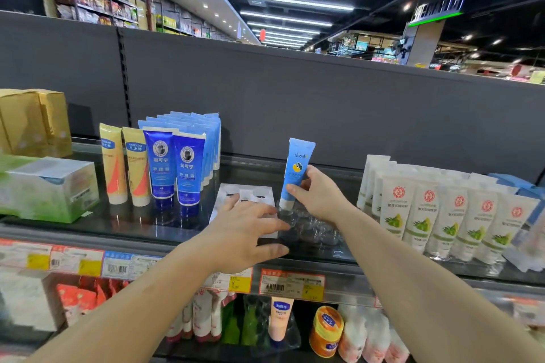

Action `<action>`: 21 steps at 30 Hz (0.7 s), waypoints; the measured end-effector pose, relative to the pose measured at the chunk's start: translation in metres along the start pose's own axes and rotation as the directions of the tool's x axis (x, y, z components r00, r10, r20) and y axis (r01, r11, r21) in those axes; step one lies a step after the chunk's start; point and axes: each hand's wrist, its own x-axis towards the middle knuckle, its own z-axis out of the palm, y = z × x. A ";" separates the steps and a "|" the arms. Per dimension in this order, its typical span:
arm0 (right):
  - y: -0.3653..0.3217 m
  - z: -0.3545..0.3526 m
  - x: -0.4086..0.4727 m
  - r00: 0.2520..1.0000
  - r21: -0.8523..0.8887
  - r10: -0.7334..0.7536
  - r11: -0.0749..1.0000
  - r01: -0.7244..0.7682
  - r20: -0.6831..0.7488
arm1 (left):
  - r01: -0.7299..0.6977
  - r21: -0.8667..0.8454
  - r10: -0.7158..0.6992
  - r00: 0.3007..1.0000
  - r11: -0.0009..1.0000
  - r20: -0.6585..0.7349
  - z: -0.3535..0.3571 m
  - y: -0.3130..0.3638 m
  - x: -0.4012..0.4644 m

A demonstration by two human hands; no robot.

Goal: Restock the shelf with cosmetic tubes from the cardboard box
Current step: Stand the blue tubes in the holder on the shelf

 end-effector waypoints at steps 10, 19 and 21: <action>0.001 0.010 -0.006 0.999 -0.054 0.033 0.998 -0.034 -0.007 | 0.001 0.017 -0.002 0.999 1.000 0.044 0.001 0.000 -0.003; -0.006 0.007 -0.019 0.992 -0.042 0.102 0.994 -0.105 -0.071 | -0.024 -0.048 0.025 0.999 0.999 0.021 -0.005 -0.004 -0.009; -0.006 0.006 -0.026 0.987 -0.024 0.125 0.991 -0.128 -0.105 | -0.020 -0.057 0.020 1.000 0.998 0.005 -0.008 -0.007 -0.011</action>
